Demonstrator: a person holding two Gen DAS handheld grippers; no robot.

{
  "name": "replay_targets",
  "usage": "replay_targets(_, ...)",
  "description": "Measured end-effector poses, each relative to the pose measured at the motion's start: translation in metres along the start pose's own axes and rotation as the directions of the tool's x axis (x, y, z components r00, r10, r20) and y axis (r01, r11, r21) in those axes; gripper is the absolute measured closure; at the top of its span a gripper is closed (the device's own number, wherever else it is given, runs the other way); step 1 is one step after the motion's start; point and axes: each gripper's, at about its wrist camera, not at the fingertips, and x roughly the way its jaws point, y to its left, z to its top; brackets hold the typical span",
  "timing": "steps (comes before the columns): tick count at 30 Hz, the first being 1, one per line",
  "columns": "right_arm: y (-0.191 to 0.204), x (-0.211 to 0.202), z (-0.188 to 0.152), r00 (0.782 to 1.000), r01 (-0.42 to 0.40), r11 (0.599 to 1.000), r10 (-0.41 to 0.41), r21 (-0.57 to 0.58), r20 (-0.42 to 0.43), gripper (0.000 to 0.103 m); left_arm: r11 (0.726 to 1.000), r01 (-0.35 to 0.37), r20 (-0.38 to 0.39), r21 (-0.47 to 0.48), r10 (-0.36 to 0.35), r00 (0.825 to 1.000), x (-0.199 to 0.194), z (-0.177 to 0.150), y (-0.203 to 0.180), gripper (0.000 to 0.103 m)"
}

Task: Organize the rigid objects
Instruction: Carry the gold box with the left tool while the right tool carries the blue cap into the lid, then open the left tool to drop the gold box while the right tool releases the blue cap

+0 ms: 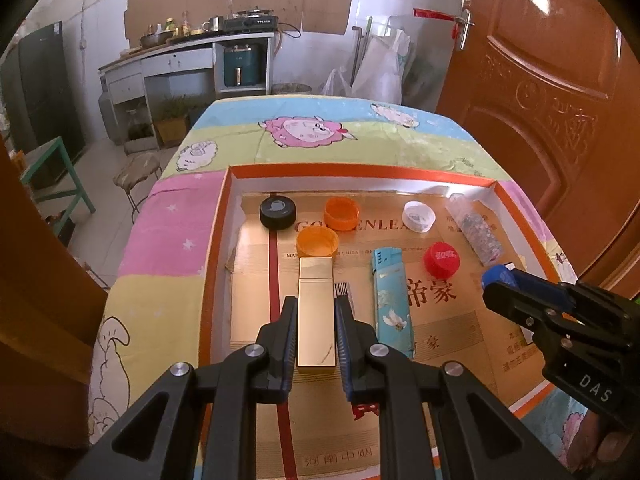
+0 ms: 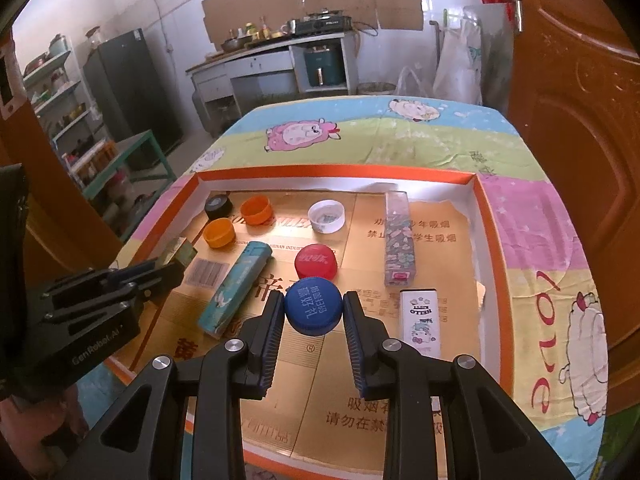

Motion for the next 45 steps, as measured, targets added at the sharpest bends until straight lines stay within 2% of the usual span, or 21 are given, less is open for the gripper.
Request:
replay_targets(27, 0.002, 0.025, -0.003, 0.999, 0.003, 1.000, -0.004, -0.015, -0.045, 0.072, 1.000, -0.012, -0.039, 0.024, 0.013, 0.999, 0.019, -0.005, -0.003, 0.084)
replay_targets(45, 0.015, 0.035, -0.009, 0.997, 0.069, 0.994, -0.073, -0.088, -0.038, 0.071, 1.000, 0.002, -0.023, 0.025, -0.002, 1.000, 0.018, -0.008, -0.002, 0.084)
